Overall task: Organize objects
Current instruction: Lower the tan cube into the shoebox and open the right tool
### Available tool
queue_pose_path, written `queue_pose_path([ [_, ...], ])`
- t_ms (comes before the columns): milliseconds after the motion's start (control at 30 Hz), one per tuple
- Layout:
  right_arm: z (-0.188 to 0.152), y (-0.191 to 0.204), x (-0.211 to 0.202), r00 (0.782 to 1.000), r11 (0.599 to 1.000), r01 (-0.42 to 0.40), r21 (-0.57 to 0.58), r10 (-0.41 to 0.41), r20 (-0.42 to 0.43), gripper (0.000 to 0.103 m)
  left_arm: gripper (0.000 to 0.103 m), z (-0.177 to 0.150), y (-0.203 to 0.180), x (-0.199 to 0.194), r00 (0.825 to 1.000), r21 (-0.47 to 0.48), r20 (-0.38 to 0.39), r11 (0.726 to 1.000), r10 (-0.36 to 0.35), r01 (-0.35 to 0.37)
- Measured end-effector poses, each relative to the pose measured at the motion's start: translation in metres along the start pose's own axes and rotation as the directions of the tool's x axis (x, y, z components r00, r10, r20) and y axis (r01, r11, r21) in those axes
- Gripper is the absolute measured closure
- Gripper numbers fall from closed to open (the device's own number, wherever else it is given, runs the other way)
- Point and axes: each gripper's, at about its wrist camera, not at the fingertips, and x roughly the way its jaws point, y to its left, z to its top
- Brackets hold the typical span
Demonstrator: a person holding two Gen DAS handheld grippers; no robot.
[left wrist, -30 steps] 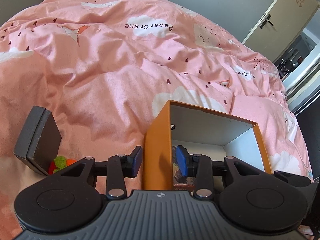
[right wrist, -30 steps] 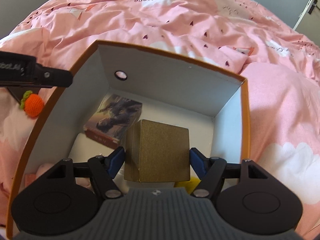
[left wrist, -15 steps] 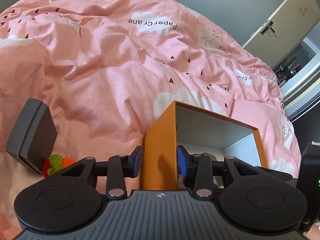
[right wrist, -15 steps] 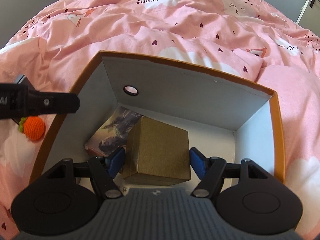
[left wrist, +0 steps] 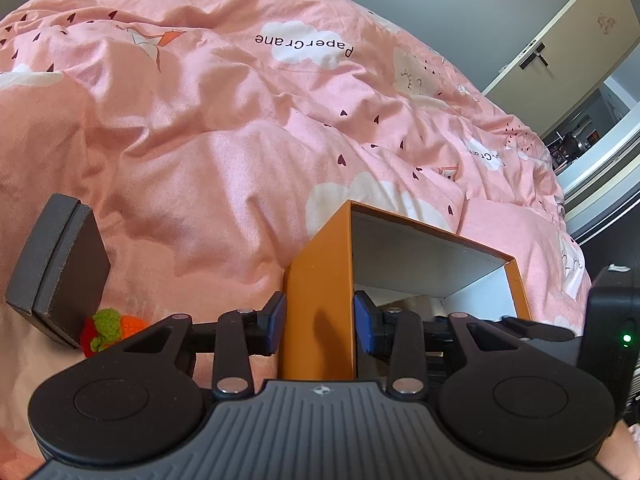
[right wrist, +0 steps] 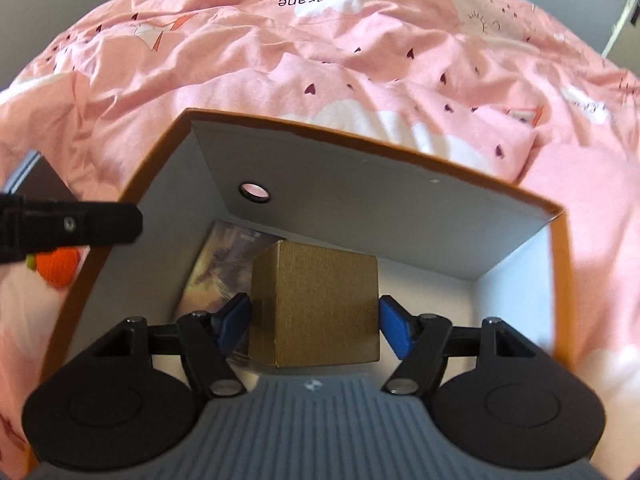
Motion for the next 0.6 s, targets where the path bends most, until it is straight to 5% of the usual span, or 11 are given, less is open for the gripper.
queue_pose_path([
  [200,-0.007,-0.02,-0.006,0.993,0.988,0.085,-0.131,-0.094,-0.068,0.032,0.061,0.0,0.0,-0.003,1.0,0.0,0.004,1.0,-0.004,0.004],
  [333,-0.007,-0.022,-0.001,0.974,0.974,0.189,-0.122,-0.201,-0.102,0.032,0.06,0.0,-0.002,-0.005,1.0,0.002,0.007,1.0,-0.01,0.01],
  [600,-0.001,-0.022,0.01,0.949,0.963,0.249,-0.107,-0.264,-0.173,0.034,0.06,0.0,-0.002,-0.011,1.0,-0.006,0.021,1.0,-0.016,0.016],
])
